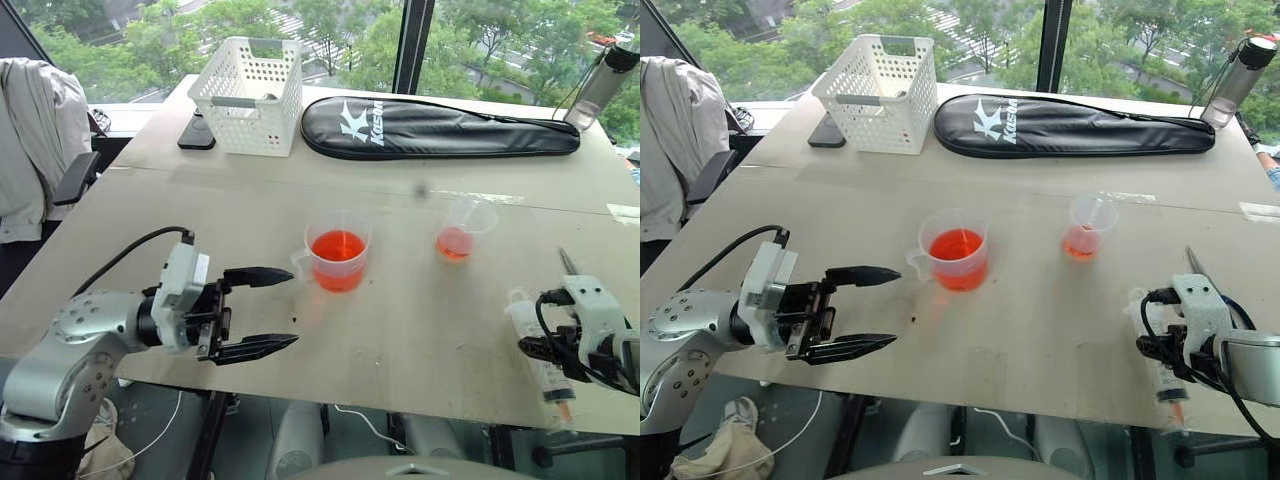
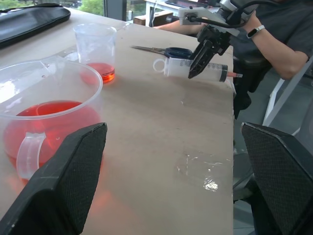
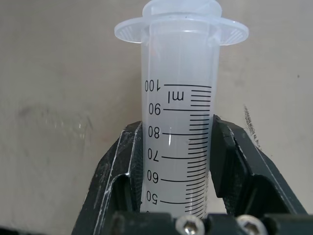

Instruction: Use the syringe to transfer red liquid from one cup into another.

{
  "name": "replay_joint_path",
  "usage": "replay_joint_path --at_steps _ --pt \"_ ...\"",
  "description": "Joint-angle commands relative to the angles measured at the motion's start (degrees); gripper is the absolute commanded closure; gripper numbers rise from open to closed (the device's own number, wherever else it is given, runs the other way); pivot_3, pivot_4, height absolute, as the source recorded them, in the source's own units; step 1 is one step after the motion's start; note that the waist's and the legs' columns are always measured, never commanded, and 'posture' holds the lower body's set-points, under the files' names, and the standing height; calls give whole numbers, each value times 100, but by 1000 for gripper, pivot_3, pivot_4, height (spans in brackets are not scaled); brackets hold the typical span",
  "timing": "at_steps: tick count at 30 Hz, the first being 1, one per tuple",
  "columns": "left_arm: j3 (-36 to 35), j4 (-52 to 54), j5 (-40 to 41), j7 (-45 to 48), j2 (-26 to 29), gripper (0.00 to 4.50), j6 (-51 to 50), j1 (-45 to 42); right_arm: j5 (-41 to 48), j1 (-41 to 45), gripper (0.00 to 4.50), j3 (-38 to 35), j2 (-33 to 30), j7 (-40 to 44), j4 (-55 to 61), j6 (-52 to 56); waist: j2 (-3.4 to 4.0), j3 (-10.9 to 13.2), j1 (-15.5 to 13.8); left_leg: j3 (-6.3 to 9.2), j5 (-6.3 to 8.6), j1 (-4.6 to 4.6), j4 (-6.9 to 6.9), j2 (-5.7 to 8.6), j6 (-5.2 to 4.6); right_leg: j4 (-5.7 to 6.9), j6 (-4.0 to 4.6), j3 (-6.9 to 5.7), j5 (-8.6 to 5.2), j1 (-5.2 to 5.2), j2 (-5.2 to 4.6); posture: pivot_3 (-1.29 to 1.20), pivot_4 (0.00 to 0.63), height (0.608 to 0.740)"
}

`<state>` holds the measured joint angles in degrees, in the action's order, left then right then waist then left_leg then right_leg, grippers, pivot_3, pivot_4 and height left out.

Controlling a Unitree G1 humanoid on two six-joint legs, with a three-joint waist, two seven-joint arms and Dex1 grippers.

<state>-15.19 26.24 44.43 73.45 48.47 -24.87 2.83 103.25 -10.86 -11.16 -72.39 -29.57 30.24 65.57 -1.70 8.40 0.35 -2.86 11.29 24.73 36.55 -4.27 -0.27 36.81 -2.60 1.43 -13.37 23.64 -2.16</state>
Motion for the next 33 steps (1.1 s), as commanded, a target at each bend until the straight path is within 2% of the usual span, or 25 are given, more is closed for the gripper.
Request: replay_joint_path --at_steps 1,4,7,8,10,11,12,14,18,19,21,23,24,25,28,31,33 --pt "29 -34 -24 115 39 0 139 -114 -987 141 3052 283 -111 1001 6 217 -2 -1 2 -2 0 0 0 0 0 -1 0 2 0 0 0 0 150 724" --pt "99 -95 -87 165 51 0 180 -208 -1988 369 3052 588 -257 2007 70 290 -8 -5 42 -4 0 -1 0 0 1 -2 -6 3 -3 0 0 0 150 724" --pt "81 -68 -79 174 53 0 167 -178 -2329 388 3052 586 -238 2645 50 361 -20 -12 41 -3 0 -4 0 -1 1 -2 -18 2 -10 1 0 0 150 724" --pt "80 -38 -79 172 49 0 161 -149 -2417 418 2013 578 -183 2753 -25 401 -19 -12 36 -3 1 -4 0 -2 1 -2 -18 2 -11 1 -1 0 150 724" --pt "69 12 -78 151 37 0 151 -94 -2541 486 1188 552 -54 2848 -167 490 -19 -12 29 -4 1 -2 0 -2 1 -2 -18 2 -11 2 -2 0 150 724" --pt "56 36 -70 137 35 0 145 -68 -2467 536 590 491 64 2724 -297 567 -25 -12 32 -5 1 -3 -1 -2 2 -2 -17 2 -10 2 -2 0 150 724" --pt "48 64 -66 114 27 0 141 -35 -2394 606 204 438 179 2530 -449 642 -41 -19 35 -4 1 -1 -1 -2 2 -2 -17 1 -10 2 -2 0 150 724" --pt "37 106 -56 80 18 0 136 16 -2316 707 204 342 362 2273 -621 807 -84 -44 48 -4 1 -3 -2 -4 2 -2 -13 1 -8 2 0 0 150 724" --pt "64 203 -59 -41 -41 0 155 81 -2329 767 204 135 585 1974 -749 1053 -99 -55 31 0 1 -7 12 -5 2 -3 -16 9 -9 1 -16 0 150 724" --pt "72 219 -52 -80 -56 0 153 78 -2400 774 758 87 627 1965 -726 1056 -100 -56 26 3 2 -7 13 -5 2 -3 -17 9 -9 2 -23 0 150 724" --pt "82 233 -52 -127 -77 0 154 64 -2640 805 1561 63 600 2122 -548 1038 -97 -54 17 2 5 -6 17 -2 -1 -3 -17 5 -9 1 -42 0 150 724" --pt "75 204 -46 -197 -101 0 150 6 -3222 698 2599 33 415 2720 32 633 -84 -45 18 -2 8 -6 17 2 -7 -3 -17 3 -9 2 -52 0 150 724" --pt "55 186 -27 -263 -125 0 135 -24 -3311 643 2982 -143 401 3100 267 449 -70 -37 16 -4 9 -5 17 3 -11 -3 -17 2 -9 4 -54 0 150 724" --pt "30 168 7 -339 -149 0 99 -50 -3288 596 3131 -366 400 3488 476 314 -52 -27 15 -4 10 -3 17 4 -15 -3 -19 1 -9 5 -54 0 150 724" --pt "-38 166 92 -507 -191 0 10 -57 -3164 518 3136 -1053 490 4654 1019 -144 -13 -4 18 -5 12 1 9 9 -18 -3 -21 -4 -9 6 -45 0 150 724" --pt "-261 174 460 -917 -256 0 -309 -68 -2094 990 3136 -1487 753 5192 1462 -652 -8 2 17 -9 13 3 -9 5 -16 -3 -22 -19 -12 6 -17 0 150 724" --pt "-431 86 750 -1187 -270 0 -592 -125 -1396 1782 3136 -1223 960 5023 1366 -1066 -4 8 35 0 13 1 -11 -10 -16 -3 -23 -23 -14 6 4 0 150 724"
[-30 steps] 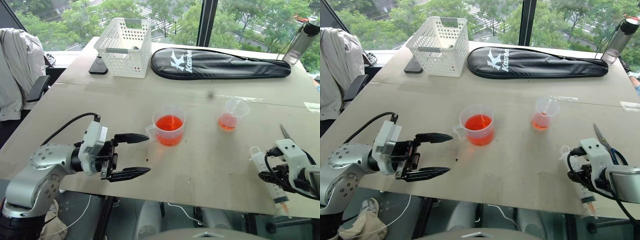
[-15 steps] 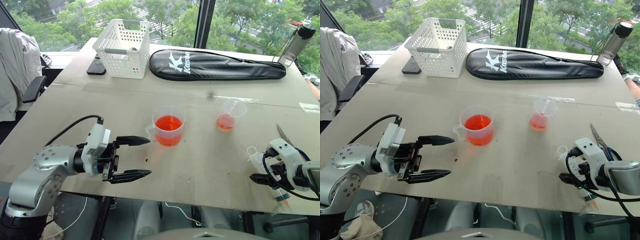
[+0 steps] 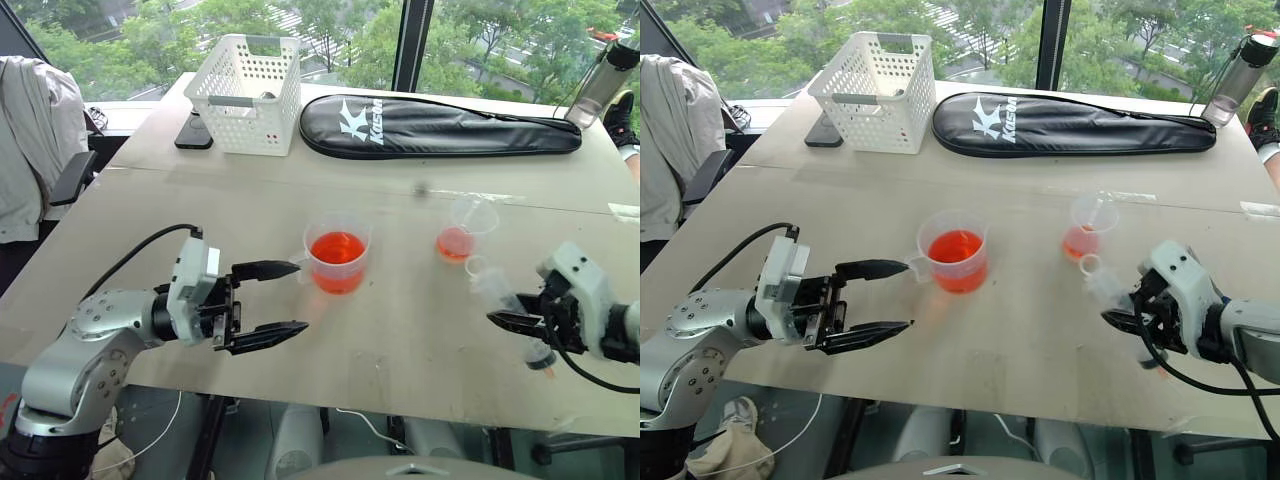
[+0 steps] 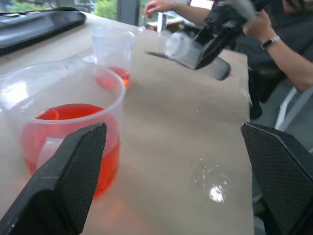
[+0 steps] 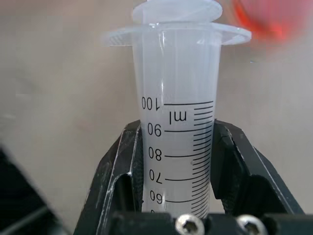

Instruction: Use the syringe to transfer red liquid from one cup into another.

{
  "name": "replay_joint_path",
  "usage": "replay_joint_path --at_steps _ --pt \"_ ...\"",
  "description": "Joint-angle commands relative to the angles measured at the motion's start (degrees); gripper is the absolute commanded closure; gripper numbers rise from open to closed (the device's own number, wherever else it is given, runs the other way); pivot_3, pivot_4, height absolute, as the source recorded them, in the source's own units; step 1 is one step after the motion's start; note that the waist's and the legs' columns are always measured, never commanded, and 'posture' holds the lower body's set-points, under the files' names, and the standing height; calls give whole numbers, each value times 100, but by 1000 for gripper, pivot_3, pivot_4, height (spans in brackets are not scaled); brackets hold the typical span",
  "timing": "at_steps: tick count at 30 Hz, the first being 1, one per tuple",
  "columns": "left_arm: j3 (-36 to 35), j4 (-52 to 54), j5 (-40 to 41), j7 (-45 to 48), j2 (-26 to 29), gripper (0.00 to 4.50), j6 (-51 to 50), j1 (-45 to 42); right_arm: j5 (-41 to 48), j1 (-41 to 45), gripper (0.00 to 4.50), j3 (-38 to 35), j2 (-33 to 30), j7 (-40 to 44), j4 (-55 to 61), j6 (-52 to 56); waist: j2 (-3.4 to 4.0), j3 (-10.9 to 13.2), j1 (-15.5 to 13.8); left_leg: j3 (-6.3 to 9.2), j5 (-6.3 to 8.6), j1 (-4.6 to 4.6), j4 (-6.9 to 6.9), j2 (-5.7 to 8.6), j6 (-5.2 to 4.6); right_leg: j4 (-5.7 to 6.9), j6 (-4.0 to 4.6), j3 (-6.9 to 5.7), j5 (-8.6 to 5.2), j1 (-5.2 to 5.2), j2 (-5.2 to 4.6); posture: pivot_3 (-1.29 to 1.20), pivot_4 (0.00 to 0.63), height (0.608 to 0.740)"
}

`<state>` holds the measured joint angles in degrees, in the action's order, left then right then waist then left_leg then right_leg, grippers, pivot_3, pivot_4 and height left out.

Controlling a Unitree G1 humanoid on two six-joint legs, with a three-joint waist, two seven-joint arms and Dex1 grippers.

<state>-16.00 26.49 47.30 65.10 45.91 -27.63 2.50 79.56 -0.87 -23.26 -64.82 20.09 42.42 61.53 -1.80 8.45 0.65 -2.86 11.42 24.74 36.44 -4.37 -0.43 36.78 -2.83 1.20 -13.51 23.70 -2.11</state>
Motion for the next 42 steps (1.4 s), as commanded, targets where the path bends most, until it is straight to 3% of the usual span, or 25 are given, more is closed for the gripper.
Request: replay_joint_path --at_steps 1,2,4,7,10,14,17,21,25,33,42 --pt "-422 -10 584 -444 6 0 -459 -127 1126 1279 3136 273 351 -154 10 -791 10 12 27 2 0 -1 0 -4 0 0 -1 0 0 0 6 0 150 724" --pt "-490 -86 713 -528 37 0 -614 -154 1252 1737 3136 566 568 -388 -130 -918 12 14 28 2 0 -6 1 -9 0 2 -1 2 0 0 12 0 150 724" --pt "-711 -333 1083 -777 101 0 -1021 -251 1046 2805 3136 1250 1584 -938 -536 -1313 1 14 36 6 -1 -12 4 -9 0 3 6 3 4 -2 14 0 150 724" --pt "-987 -697 1531 -1103 179 0 -1512 -499 66 3835 3136 2043 2765 -1118 -976 -1617 12 27 47 14 -1 -14 16 -9 0 6 23 8 18 0 21 0 150 724" --pt "-1171 -988 1819 -1505 183 0 -1814 -843 -1409 4472 3136 2811 3771 -957 -1533 -2196 15 29 -7 14 -2 -4 17 -8 -1 9 27 4 19 5 19 0 150 724" --pt "-1276 -1076 1897 -1904 146 0 -1928 -1194 -2905 4615 3136 3535 4601 -373 -2262 -2981 13 28 -25 11 -1 19 12 4 1 7 19 4 39 15 9 0 150 724" --pt "-1313 -1140 1928 -2094 185 0 -1959 -1502 -3654 4417 3136 3874 4965 50 -2657 -3429 13 29 -21 9 1 27 10 10 4 4 9 5 36 18 3 0 150 724" --pt "-1249 -1175 1755 -2479 262 0 -1860 -2178 -4412 3839 3136 4211 4990 479 -2729 -3809 5 31 -12 19 1 27 8 9 5 16 10 -8 35 23 4 0 150 724" --pt "-1139 -1241 1613 -2798 477 0 -2068 -2612 -4646 3543 3136 4104 5124 554 -2673 -3804 9 35 29 17 -1 17 8 8 6 19 19 -3 30 19 7 0 150 724" --pt "-492 -1441 1854 -2425 783 0 -2716 -3919 -5135 3455 3136 4049 5450 793 -2996 -3960 6 36 2 17 -3 2 9 6 9 37 24 4 28 16 16 0 150 724" --pt "255 -1513 737 -2069 916 0 -2409 -4316 -5660 3450 3136 4008 5861 722 -3224 -4141 7 38 19 12 -2 3 5 7 9 36 11 9 35 19 17 0 150 724"
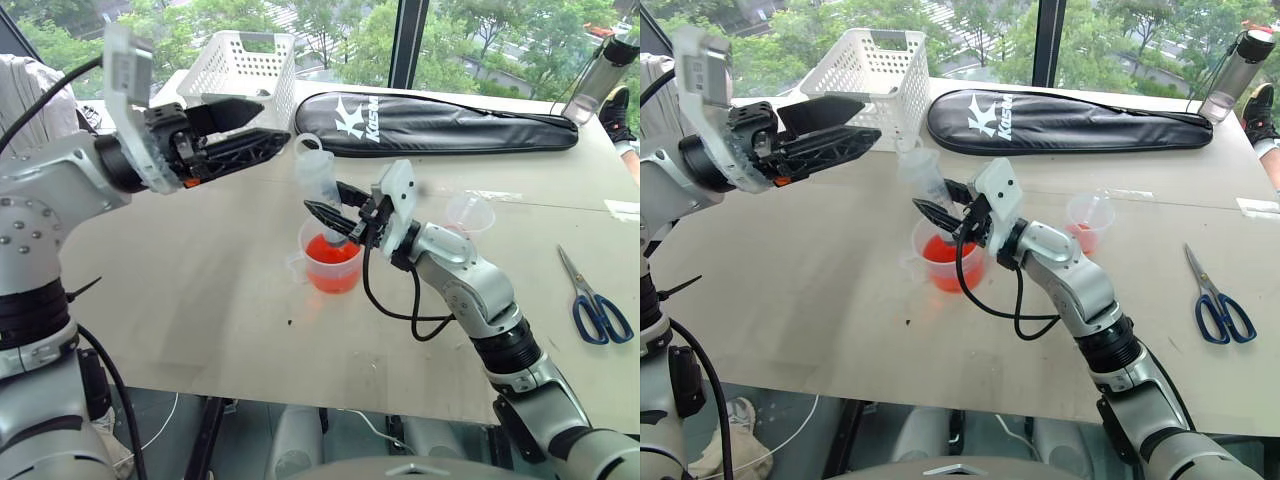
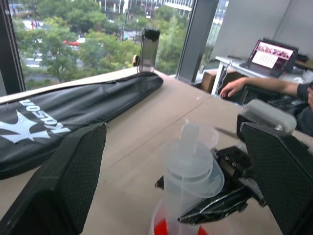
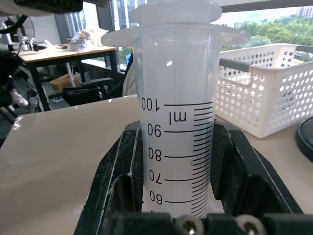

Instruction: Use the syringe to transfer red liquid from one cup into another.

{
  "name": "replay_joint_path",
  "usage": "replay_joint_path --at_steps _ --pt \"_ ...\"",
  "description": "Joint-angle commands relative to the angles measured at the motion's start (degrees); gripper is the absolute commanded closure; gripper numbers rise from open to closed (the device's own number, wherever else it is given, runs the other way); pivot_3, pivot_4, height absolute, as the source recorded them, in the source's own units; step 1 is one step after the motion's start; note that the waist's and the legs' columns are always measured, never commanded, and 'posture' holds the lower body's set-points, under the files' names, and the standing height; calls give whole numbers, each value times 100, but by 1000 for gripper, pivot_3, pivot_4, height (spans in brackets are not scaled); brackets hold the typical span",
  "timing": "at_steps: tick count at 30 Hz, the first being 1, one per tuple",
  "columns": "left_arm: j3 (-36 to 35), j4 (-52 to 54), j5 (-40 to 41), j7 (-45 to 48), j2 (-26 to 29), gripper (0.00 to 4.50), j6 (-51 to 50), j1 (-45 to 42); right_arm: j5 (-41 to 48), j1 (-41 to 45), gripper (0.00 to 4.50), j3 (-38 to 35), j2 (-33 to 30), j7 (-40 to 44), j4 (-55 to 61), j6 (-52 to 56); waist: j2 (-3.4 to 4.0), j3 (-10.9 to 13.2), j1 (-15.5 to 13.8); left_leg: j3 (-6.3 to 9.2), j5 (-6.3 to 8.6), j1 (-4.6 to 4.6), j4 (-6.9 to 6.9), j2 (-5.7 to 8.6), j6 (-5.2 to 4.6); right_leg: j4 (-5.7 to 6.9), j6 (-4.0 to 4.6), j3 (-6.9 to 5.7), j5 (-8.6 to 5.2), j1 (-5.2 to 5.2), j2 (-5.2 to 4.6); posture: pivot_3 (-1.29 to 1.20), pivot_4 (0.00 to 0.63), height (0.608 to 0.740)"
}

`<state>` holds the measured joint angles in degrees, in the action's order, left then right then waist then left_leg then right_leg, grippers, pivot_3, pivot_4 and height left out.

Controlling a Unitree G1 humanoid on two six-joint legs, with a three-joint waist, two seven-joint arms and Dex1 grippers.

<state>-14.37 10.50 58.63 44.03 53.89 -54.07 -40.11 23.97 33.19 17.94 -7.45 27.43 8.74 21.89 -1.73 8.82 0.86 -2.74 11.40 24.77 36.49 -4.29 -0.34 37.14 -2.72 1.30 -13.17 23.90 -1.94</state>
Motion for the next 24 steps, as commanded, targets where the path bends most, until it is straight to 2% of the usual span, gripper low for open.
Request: replay_joint_path --at_steps 1,3,4,6,17,18,20,22,24 --pt "125 77 -477 12 80 0 245 -81 -138 47 3136 -120 160 -13 143 -179 0 1 -1 0 0 1 0 0 0 2 0 0 0 2 0 0 150 724" --pt "217 125 -657 -66 -36 0 292 -128 -196 49 3136 -144 223 -18 152 -167 0 1 -2 -1 0 1 0 0 0 2 0 1 0 2 0 0 150 724" --pt "283 187 -763 -139 -114 521 328 -148 -219 46 3136 -156 250 -31 164 -162 0 1 -4 -2 0 1 0 0 0 2 0 2 0 2 -1 0 150 724" --pt "370 258 -905 -338 -283 678 340 -211 -250 40 3136 -178 292 -36 169 -155 -1 1 -28 -3 0 2 1 0 0 1 0 2 0 2 -1 0 150 724" --pt "589 611 -1209 -967 -758 685 67 -496 -378 59 3136 -234 429 83 111 -195 -3 3 -7 1 0 3 4 0 0 6 -1 2 1 2 1 0 150 724" --pt "610 629 -1253 -951 -752 1205 79 -500 -387 59 3136 -239 438 83 107 -200 -3 3 -7 1 0 3 4 0 0 6 -1 2 1 2 1 0 150 724" --pt "621 634 -1336 -937 -746 1832 117 -510 -406 48 3136 -257 465 73 108 -201 -3 3 -7 0 0 3 4 1 1 6 -1 3 1 2 0 0 150 724" --pt "647 618 -1401 -850 -694 2648 156 -518 -423 30 3136 -278 496 63 117 -184 -3 3 -8 0 0 3 4 1 1 6 -1 3 1 2 0 0 150 724" --pt "657 593 -1439 -782 -683 3638 183 -531 -434 23 3136 -296 514 65 119 -170 -3 3 -8 0 0 3 4 1 1 6 -1 3 1 2 0 0 150 724"
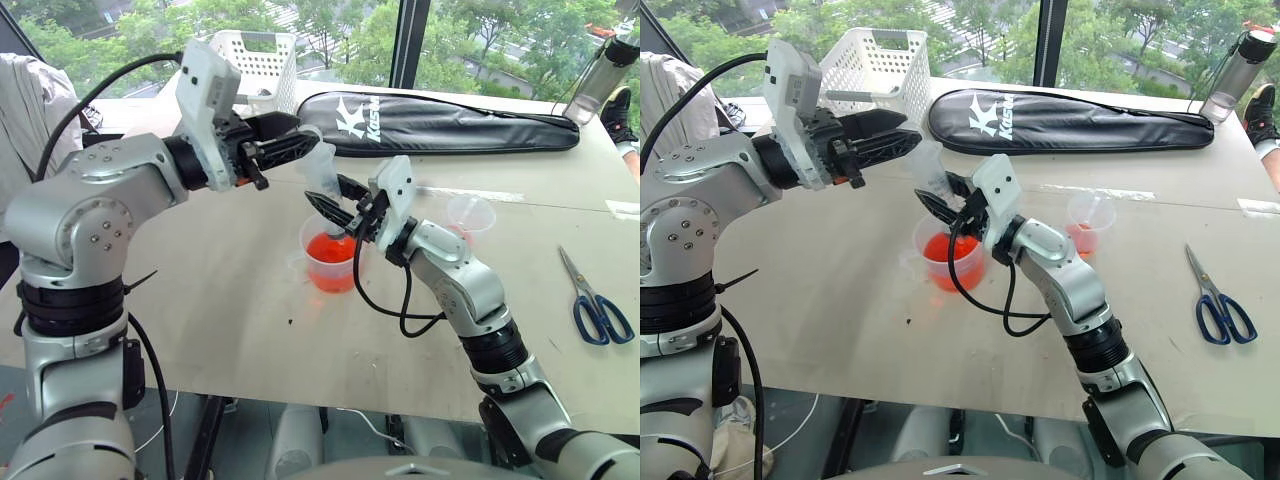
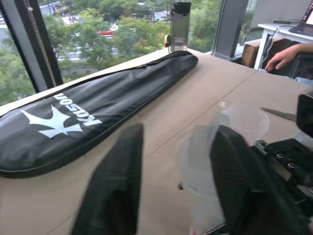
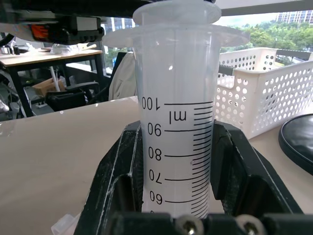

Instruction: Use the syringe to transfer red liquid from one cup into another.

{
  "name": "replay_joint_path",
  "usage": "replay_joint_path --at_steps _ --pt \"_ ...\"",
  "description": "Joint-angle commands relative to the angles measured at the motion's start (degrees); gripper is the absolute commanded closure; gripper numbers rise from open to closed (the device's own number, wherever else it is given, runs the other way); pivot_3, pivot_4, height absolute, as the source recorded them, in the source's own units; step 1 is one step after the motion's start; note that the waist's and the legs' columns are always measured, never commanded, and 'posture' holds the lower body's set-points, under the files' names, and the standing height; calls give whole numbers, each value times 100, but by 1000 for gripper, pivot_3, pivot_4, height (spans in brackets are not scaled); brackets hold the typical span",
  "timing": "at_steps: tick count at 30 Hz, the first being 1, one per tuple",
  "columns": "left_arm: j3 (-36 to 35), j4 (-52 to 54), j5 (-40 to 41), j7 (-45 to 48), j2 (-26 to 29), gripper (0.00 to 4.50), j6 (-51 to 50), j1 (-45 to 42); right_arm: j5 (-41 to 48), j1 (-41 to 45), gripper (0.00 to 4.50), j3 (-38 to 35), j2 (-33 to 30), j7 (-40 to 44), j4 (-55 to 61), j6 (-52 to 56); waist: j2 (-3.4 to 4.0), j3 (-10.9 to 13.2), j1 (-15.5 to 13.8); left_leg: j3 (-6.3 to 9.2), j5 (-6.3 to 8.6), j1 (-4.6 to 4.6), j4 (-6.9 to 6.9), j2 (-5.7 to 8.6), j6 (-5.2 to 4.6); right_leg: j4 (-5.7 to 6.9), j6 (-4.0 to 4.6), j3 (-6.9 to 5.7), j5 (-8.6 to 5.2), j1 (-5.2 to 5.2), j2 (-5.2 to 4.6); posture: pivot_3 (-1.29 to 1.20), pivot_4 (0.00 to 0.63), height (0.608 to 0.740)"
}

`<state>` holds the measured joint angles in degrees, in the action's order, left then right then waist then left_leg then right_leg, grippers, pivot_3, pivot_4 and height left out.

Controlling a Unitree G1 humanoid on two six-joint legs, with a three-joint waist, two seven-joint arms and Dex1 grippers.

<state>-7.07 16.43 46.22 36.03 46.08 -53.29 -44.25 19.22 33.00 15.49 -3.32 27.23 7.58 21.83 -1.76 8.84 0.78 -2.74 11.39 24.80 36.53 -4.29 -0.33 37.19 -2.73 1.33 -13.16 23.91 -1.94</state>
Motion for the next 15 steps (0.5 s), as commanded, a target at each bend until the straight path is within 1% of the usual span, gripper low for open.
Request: replay_joint_path --at_steps 1,2,3,5,15 --pt "-65 -8 -201 92 98 4063 146 -119 38 40 3136 -59 110 91 234 -160 0 0 0 0 0 0 0 0 0 0 0 0 0 0 0 0 150 724" --pt "-54 -1 -188 216 107 4458 206 -104 34 42 3136 -65 116 103 231 -154 0 0 0 0 0 0 0 0 0 1 0 0 0 0 0 0 150 724" --pt "-40 7 -179 342 121 4500 261 -89 35 45 3136 -67 119 120 229 -145 0 0 0 0 0 -1 0 0 0 1 0 0 0 0 0 0 150 724" --pt "-28 15 -93 698 149 4500 354 -74 135 65 3136 -97 118 203 243 -48 0 0 1 0 0 -1 0 0 0 1 0 0 0 0 0 0 150 724" --pt "20 -706 -217 2145 298 4500 871 -253 585 73 3136 -265 -135 688 481 458 1 0 -3 0 0 0 1 0 0 1 1 -1 0 0 0 0 150 724"
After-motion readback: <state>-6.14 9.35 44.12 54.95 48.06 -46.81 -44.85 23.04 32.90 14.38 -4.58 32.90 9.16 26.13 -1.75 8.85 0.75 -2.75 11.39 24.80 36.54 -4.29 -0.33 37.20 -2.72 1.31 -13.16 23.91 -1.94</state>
